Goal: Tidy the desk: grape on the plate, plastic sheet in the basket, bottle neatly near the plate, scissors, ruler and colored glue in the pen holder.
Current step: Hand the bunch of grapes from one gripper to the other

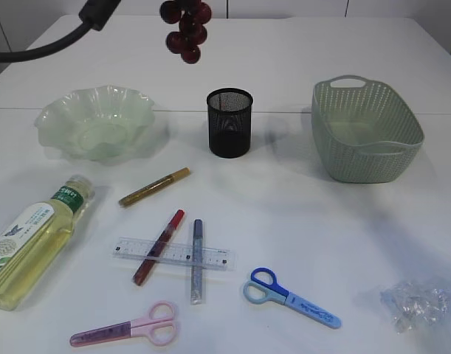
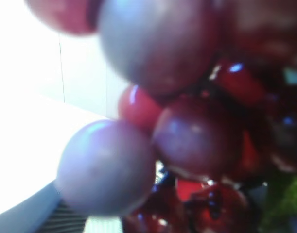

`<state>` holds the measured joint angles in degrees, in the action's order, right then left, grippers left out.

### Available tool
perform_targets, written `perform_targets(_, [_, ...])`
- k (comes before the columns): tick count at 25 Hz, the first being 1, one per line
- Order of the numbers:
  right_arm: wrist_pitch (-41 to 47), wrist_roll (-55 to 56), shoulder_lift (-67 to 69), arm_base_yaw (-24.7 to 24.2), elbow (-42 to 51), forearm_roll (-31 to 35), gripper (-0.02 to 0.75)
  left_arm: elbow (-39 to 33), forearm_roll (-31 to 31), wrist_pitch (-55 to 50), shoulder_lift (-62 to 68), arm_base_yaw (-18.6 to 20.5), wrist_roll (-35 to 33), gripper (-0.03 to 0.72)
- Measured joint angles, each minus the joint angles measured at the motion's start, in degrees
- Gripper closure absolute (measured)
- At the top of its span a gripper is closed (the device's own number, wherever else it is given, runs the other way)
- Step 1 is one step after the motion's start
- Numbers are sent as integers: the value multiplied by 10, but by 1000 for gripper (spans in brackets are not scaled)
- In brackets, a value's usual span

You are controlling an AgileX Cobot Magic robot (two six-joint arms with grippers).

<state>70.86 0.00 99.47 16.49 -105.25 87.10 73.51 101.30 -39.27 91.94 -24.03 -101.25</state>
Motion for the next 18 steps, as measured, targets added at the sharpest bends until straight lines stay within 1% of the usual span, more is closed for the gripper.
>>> perform_targets(2, [-1, 0, 0, 0, 0, 0, 608, 0, 1, 4, 1, 0, 0, 204])
perform_targets(7, [-3, 0, 0, 0, 0, 1, 608, 0, 1, 10, 1, 0, 0, 433])
perform_targets(10, [-3, 0, 0, 0, 0, 1, 608, 0, 1, 10, 2, 0, 0, 514])
perform_targets(13, [-4, 0, 0, 0, 0, 1, 608, 0, 2, 10, 3, 0, 0, 561])
perform_targets(18, [-4, 0, 0, 0, 0, 1, 608, 0, 2, 10, 3, 0, -2, 584])
